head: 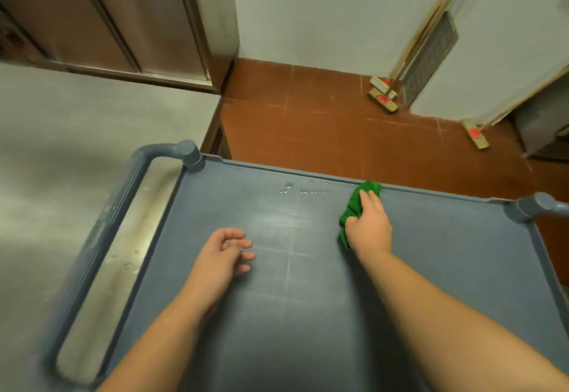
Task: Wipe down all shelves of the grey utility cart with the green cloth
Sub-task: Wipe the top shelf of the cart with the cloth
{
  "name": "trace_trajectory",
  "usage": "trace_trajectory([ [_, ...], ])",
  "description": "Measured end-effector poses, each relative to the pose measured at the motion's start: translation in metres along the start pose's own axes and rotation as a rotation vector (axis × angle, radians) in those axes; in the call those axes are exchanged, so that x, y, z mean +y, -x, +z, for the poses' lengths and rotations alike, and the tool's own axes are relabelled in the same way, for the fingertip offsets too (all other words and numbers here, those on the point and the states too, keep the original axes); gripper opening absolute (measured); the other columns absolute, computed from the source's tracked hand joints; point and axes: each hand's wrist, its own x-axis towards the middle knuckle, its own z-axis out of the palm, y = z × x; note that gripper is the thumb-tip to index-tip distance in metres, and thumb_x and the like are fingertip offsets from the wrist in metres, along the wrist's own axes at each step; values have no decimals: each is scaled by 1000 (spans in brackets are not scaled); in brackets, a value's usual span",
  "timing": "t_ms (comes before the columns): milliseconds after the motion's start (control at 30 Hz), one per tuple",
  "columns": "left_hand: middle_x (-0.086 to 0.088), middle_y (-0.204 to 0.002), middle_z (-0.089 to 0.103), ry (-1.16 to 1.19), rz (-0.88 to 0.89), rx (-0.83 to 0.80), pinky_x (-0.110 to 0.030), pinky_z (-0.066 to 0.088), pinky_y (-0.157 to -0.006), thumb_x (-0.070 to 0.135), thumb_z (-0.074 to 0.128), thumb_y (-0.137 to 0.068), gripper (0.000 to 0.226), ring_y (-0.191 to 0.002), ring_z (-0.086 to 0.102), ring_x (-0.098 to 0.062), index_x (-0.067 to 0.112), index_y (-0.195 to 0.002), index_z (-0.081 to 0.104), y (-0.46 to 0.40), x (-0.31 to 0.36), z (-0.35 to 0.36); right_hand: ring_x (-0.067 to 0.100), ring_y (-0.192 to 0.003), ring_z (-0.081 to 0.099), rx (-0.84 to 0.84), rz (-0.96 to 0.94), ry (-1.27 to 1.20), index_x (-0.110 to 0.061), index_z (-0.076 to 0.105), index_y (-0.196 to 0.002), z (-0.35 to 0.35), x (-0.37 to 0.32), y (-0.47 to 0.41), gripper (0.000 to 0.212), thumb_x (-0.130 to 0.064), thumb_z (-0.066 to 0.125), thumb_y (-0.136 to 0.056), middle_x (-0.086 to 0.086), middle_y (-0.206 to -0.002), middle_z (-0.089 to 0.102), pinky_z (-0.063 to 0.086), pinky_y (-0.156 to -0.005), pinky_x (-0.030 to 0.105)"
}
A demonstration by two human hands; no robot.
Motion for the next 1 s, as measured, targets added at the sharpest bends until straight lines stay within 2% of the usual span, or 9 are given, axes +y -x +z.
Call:
trace_trajectory([
  [200,-5,-87,65,55,18,40,-28,49,-61,-10,39,-90,28,-62,65,-7,11,-99,56,-22,24,-81,20,-146,30,-86,-147,29,-16,39,-151,78,-120,29,70,-11,56,-83,2,-162,26,28,-116,33],
  [400,-7,-85,64,104,54,-1,-21,50,-55,-15,37,-87,31,-61,64,-9,6,-103,55,-28,48,-118,21,-147,27,-200,-403,77,-13,37,-151,148,-228,67,70,-14,54,-83,7,-160,30,26,-116,31],
  [533,-10,-85,62,140,52,9,-19,48,-50,-17,33,-87,33,-57,64,-7,-1,-108,52,-29,51,-136,25,-147,25,-283,-495,90,-12,31,-153,176,-277,80,72,-11,54,-84,10,-161,25,26,-119,35],
  [767,-9,-88,64,128,33,20,-24,49,-58,-15,39,-86,31,-65,64,-10,5,-103,55,-27,44,-133,27,-144,28,-271,-560,192,-16,31,-153,162,-254,69,72,-12,58,-86,8,-162,23,28,-118,37],
  [1000,-8,-86,63,65,4,-13,-21,49,-53,-16,37,-86,32,-57,63,-6,9,-96,54,-24,40,-65,30,-140,35,-176,-427,207,-15,38,-149,102,-161,20,68,-12,55,-83,9,-159,30,32,-115,37],
])
